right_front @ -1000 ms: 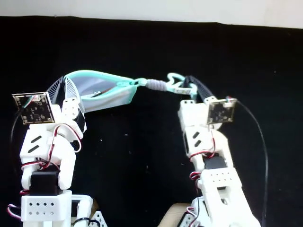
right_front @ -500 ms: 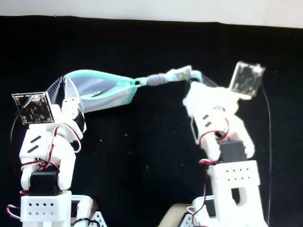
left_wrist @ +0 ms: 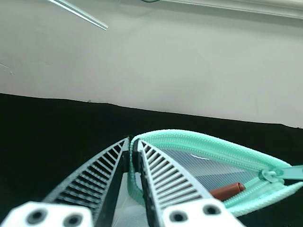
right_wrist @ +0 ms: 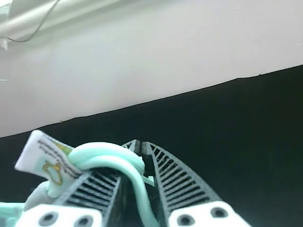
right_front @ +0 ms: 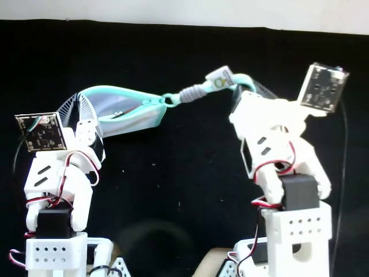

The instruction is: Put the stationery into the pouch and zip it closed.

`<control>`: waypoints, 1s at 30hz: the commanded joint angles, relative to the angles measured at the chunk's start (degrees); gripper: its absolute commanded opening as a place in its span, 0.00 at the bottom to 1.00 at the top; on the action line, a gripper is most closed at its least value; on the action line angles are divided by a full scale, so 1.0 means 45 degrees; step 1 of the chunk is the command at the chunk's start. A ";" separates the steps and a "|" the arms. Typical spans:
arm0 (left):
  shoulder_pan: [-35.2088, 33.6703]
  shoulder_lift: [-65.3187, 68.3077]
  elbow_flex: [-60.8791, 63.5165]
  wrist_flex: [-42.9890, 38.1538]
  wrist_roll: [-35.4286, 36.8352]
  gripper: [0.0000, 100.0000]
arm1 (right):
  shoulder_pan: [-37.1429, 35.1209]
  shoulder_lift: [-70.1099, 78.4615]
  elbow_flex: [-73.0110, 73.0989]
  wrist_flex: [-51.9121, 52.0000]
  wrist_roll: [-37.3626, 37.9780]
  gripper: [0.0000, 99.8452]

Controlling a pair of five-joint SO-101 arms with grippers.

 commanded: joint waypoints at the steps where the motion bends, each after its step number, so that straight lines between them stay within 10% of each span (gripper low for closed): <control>1: 0.0361 0.1006 0.0303 0.0586 0.0156 0.01 | 0.0166 -0.0303 -0.1827 0.1221 -0.0117 0.00; 30: 0.1846 0.1084 0.0205 -0.0293 0.0156 0.01 | -0.3448 -0.0264 -0.4366 0.6261 -0.0703 0.01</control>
